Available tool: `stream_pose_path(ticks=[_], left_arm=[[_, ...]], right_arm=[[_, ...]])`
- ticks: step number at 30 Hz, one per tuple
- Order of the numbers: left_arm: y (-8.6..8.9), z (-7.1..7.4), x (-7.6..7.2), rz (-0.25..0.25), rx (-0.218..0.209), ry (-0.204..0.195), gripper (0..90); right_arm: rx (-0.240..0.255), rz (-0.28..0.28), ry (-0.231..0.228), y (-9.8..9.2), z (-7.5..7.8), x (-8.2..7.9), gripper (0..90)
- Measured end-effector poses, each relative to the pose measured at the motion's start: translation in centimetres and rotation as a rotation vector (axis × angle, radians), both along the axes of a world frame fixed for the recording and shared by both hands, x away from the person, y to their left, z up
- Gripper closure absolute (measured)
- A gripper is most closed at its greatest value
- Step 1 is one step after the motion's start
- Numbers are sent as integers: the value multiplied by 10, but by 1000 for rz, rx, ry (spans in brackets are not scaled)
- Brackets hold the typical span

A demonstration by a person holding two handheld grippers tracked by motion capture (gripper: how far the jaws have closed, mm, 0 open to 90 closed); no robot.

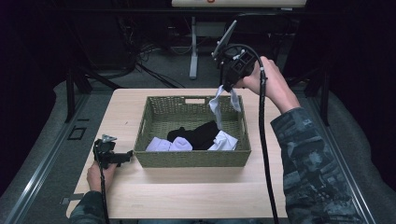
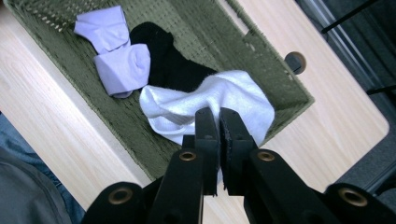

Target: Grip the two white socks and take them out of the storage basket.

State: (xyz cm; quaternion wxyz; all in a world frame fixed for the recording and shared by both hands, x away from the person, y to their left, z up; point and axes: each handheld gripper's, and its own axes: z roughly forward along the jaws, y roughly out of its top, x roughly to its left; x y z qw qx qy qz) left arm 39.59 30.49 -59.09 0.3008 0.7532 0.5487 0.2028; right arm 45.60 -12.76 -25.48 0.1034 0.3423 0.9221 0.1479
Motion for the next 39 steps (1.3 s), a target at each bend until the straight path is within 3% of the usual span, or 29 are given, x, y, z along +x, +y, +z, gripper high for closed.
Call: stream_pose_path(ticks=[13,23,32,39], left_arm=[[0,0,0,0,0,1,0],[0,0,0,0,0,1,0],[0,0,0,3,1,-4,0],[0,0,0,3,1,-4,0]], right_arm=[[20,-51,-53,-26,33,-11,870],[30,-144,-81,-80,44,-24,869],[35,-251,-82,-132,33,-30,869],[16,-323,-68,-163,8,-29,868]])
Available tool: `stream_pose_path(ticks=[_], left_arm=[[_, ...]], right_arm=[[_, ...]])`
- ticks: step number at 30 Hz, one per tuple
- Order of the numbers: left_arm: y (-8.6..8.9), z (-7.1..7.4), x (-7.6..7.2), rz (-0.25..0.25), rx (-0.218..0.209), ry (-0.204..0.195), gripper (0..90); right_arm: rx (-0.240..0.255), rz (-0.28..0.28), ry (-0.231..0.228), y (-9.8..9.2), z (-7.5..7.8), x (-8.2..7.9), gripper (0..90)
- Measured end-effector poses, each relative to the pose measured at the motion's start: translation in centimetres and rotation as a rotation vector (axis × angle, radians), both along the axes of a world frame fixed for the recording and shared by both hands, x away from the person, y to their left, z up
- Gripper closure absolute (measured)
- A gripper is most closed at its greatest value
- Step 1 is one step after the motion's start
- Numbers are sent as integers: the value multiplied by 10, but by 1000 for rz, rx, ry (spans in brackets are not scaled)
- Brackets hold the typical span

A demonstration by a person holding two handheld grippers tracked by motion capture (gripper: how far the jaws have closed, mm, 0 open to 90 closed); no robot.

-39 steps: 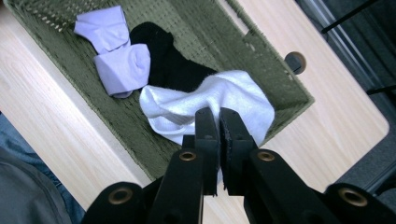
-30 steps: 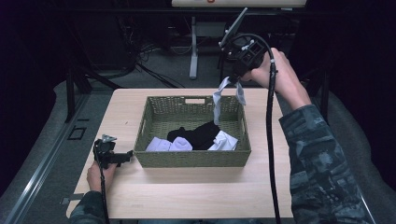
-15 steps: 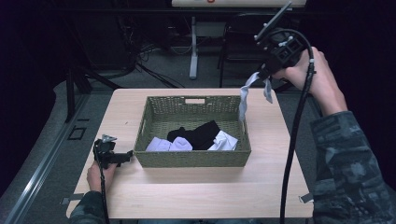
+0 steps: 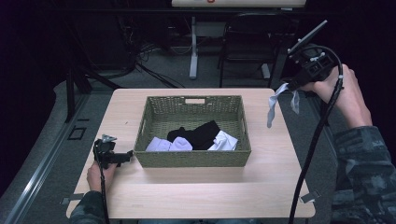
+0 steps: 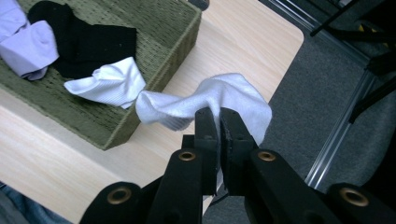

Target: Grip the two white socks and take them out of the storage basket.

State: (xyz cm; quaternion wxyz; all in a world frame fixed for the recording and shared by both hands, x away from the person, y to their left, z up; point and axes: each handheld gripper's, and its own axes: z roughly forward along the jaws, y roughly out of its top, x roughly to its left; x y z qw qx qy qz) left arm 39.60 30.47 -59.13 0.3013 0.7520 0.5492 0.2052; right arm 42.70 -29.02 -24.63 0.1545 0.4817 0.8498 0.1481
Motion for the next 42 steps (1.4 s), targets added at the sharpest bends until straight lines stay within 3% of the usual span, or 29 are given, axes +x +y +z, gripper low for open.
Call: stream_pose_path(ticks=[5,14,31,42], left_arm=[[0,0,0,-2,2,1,0],[0,0,0,-2,3,1,0],[0,0,0,-2,3,1,0],[0,0,0,-2,2,1,0]], right_arm=[[6,-42,25,-15,-25,3,869],[-12,-83,79,-28,-86,12,868],[-13,-90,193,-26,-178,21,866],[8,-110,228,-20,-244,19,861]])
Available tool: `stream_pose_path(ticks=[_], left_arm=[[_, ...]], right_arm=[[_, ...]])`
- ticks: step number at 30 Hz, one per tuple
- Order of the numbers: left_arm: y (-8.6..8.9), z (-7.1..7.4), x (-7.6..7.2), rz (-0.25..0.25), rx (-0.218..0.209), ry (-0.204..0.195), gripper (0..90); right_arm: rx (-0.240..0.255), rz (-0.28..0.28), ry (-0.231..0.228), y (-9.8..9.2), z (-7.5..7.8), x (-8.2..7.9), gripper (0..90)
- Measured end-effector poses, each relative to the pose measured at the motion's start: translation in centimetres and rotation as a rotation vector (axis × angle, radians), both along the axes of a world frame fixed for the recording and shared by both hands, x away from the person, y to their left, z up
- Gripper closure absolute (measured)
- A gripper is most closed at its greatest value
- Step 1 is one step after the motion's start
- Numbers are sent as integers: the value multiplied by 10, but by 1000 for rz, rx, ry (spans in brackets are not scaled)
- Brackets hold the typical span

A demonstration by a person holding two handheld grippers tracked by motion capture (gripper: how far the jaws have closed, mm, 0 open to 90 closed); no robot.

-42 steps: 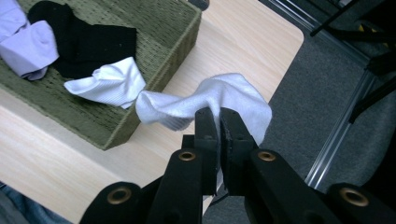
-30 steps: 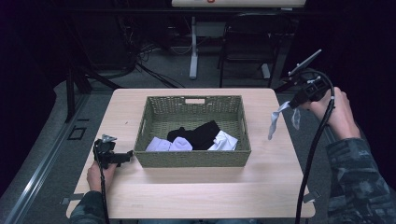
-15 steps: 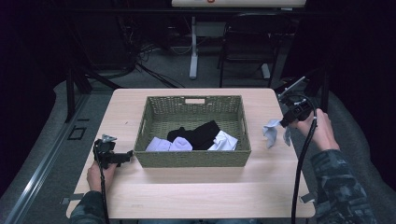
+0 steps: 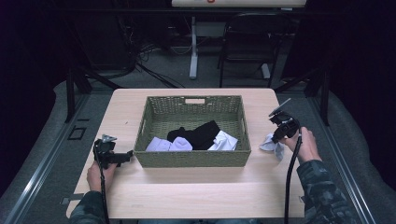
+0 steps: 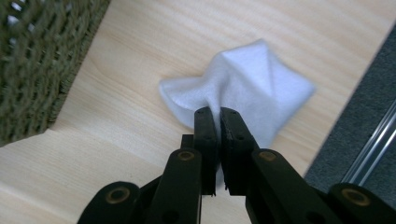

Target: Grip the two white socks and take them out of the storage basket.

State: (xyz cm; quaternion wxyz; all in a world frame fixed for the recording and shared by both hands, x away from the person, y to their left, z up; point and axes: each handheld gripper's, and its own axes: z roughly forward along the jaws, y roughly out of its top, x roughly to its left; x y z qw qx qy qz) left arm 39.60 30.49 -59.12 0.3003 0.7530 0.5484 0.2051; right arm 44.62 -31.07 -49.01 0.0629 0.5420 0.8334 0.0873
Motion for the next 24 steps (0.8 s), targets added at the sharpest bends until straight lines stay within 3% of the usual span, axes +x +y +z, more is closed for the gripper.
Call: stream_pose_path(ticks=[8,12,16,17,19,21,24], left_arm=[[0,0,0,0,0,0,0],[0,0,0,0,0,0,0],[0,0,0,0,0,0,0],[0,0,0,0,0,0,0],[0,0,0,0,0,0,0],[0,0,0,0,0,0,0],[0,0,0,0,0,0,0]], right_arm=[[14,-21,3,1,-33,-5,853],[22,-21,10,1,-42,-5,818],[40,-18,12,-2,-29,-5,591],[38,-28,-6,-2,-24,-6,523],[41,-27,-10,-3,-12,-6,446],[27,-4,-12,-4,9,-6,314],[30,-6,-37,-4,26,-6,239]])
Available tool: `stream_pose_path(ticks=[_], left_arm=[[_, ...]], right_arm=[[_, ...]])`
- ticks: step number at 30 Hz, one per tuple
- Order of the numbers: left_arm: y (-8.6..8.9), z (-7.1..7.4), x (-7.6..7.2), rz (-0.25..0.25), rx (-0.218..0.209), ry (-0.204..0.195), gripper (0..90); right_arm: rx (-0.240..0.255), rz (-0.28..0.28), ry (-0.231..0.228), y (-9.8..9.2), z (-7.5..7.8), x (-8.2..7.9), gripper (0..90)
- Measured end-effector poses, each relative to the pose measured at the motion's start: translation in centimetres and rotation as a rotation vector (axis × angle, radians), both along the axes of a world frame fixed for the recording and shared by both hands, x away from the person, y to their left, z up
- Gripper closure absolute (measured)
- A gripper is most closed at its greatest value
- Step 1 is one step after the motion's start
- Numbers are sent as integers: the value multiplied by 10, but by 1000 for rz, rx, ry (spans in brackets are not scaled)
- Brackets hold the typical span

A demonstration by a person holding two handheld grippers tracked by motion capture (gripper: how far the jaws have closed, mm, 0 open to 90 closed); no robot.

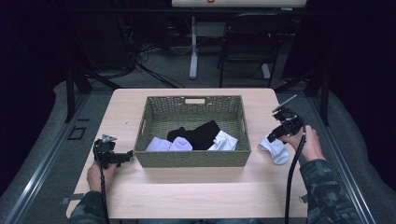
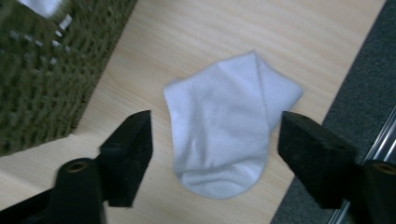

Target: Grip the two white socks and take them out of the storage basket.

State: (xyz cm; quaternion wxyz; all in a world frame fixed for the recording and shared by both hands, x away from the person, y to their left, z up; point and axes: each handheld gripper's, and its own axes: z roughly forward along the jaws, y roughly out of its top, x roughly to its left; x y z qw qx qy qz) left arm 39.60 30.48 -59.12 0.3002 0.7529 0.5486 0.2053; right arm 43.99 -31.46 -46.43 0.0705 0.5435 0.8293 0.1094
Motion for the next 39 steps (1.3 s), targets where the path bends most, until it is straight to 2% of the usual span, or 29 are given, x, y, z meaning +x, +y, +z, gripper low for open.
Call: stream_pose_path(ticks=[3,5,10,20,33,39], left_arm=[[0,0,0,0,0,0,0],[0,0,0,0,0,0,0],[0,0,0,0,0,0,0],[0,0,0,0,0,0,0],[0,0,0,0,0,0,0],[0,0,0,-1,0,0,0]], right_arm=[[6,-18,-39,1,16,0,177],[-5,-2,-50,0,33,0,141],[1,-2,-89,2,55,-2,72],[22,52,-185,18,102,-6,15],[25,130,-168,48,130,2,0],[18,197,-129,71,136,6,0]])
